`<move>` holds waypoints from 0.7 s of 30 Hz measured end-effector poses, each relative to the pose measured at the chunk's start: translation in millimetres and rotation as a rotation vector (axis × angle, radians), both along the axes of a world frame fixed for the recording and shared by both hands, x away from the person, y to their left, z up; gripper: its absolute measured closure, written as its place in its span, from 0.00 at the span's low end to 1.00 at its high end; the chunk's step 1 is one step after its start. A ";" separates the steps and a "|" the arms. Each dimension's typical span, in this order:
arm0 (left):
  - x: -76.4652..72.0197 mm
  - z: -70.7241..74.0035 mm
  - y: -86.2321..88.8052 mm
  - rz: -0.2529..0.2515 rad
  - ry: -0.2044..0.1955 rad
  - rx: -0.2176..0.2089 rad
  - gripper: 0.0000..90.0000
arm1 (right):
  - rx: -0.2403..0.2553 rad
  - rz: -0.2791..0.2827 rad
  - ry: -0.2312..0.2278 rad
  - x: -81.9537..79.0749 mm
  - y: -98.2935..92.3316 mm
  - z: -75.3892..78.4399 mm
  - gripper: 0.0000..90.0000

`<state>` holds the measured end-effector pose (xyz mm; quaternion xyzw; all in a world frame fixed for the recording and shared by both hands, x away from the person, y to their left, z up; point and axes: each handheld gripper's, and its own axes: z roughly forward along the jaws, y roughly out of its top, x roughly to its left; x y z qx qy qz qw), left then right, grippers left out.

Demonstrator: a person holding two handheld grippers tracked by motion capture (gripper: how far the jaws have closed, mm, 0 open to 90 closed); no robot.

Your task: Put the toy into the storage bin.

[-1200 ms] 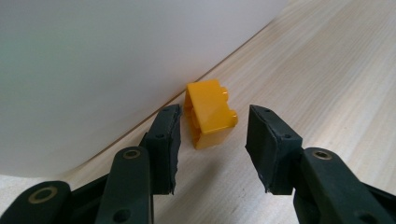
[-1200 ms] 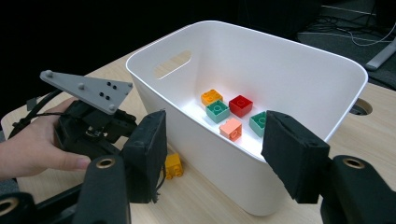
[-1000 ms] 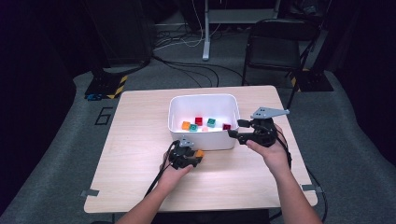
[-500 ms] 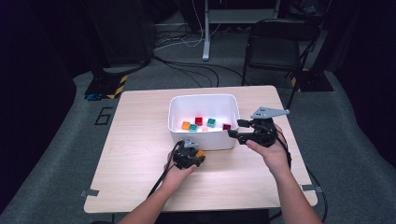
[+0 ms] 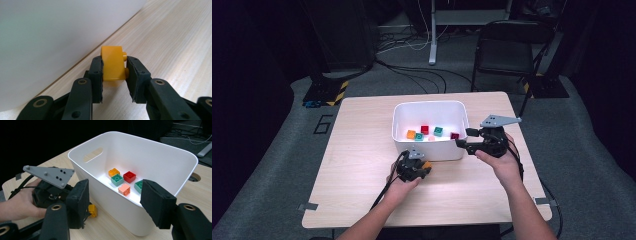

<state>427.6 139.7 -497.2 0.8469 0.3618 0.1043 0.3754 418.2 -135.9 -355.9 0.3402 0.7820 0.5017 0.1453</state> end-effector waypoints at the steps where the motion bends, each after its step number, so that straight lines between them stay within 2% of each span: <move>1: 0.1 1.6 0.9 -0.006 -0.012 0.005 0.75 | -0.001 0.001 0.000 -0.1 0.1 0.0 0.44; 6: -4.0 13.8 1.2 -0.030 -0.011 0.009 0.75 | -0.002 0.002 0.000 -0.1 0.3 0.0 0.44; 11: -8.7 32.2 1.7 -0.047 0.007 -0.030 0.75 | 0.003 0.000 0.001 -0.2 -0.7 0.4 0.44; 17: -11.9 58.7 5.1 -0.073 0.014 -0.049 0.75 | 0.001 -0.002 0.003 0.9 -1.8 -0.5 0.44; 19: -12.3 62.4 5.7 -0.075 0.014 -0.050 0.75 | 0.002 -0.002 0.003 1.1 -1.9 -0.5 0.44; 21: -12.5 77.7 8.2 -0.092 0.008 -0.057 0.75 | 0.000 -0.002 0.004 1.6 -2.0 -1.1 0.44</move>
